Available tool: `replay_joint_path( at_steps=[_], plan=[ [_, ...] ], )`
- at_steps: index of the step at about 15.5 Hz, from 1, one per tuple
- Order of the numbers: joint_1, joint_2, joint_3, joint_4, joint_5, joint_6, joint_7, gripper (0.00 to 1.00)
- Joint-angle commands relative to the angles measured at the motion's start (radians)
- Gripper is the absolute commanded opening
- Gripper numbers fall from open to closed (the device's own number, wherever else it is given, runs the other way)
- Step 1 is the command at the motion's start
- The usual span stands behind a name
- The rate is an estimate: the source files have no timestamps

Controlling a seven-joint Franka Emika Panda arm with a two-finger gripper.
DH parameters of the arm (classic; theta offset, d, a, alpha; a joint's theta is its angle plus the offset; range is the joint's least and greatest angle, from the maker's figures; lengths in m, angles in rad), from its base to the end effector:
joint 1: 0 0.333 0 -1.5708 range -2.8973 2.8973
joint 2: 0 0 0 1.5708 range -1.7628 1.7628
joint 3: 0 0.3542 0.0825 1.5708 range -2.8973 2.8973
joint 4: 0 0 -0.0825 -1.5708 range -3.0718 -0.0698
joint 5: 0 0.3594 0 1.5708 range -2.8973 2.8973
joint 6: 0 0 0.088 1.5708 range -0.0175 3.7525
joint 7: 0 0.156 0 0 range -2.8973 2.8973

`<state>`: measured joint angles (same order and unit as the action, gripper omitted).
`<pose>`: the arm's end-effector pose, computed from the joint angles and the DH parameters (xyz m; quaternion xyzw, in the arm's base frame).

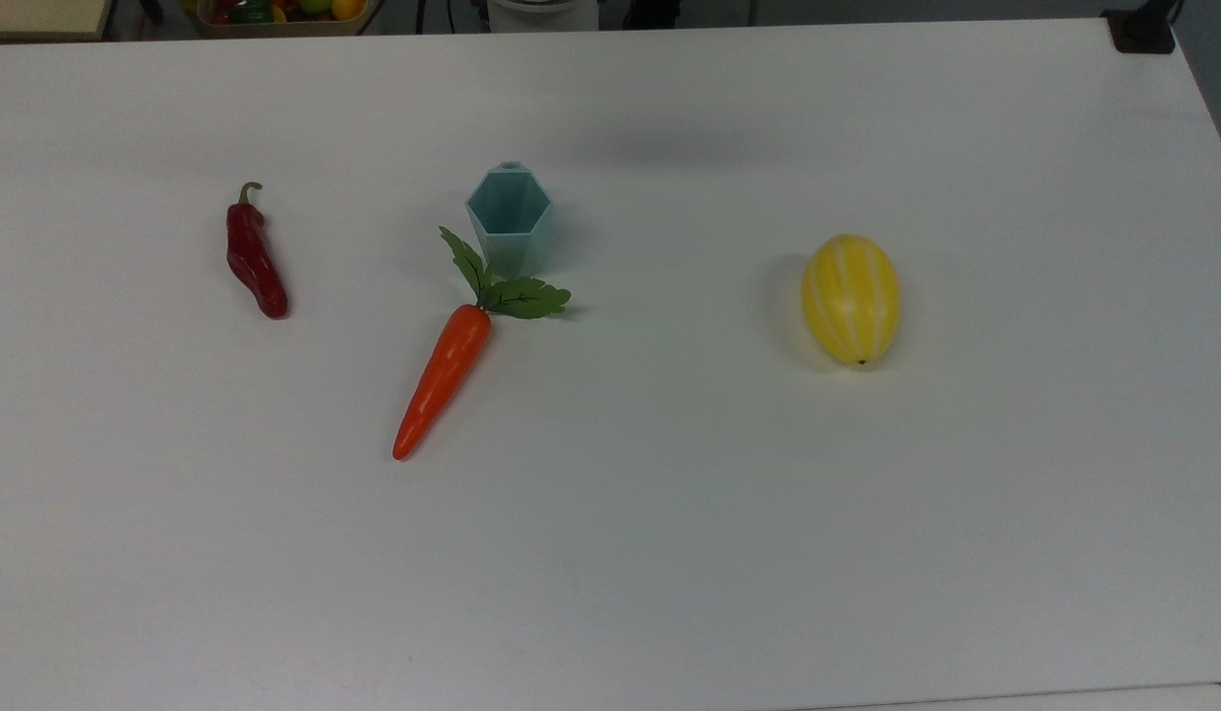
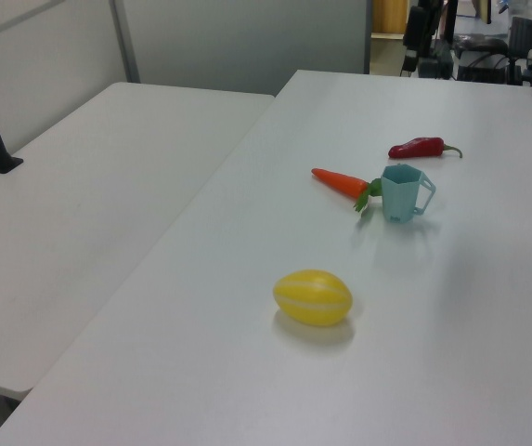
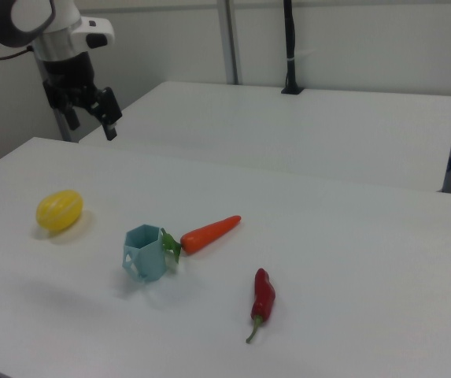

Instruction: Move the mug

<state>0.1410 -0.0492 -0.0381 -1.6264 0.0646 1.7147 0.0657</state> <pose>0.5298 0.0634 0.6289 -0.9970 -0.0161 -0.0656 0.0388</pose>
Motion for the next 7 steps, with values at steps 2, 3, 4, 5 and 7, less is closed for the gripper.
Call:
replay_joint_path(
  at_steps=[2,3,4,5,7],
  plan=[
    [-0.011,0.02,0.0,-0.001,0.012,0.077,-0.029,1.0],
    [-0.012,0.02,0.0,-0.001,0.012,0.077,-0.027,1.0],
    [-0.017,0.02,0.0,0.0,0.012,0.079,-0.029,1.0],
    [-0.017,0.022,0.0,0.0,0.012,0.08,-0.029,1.0],
    [-0.017,0.02,0.0,-0.001,0.012,0.077,-0.029,1.0]
  ],
)
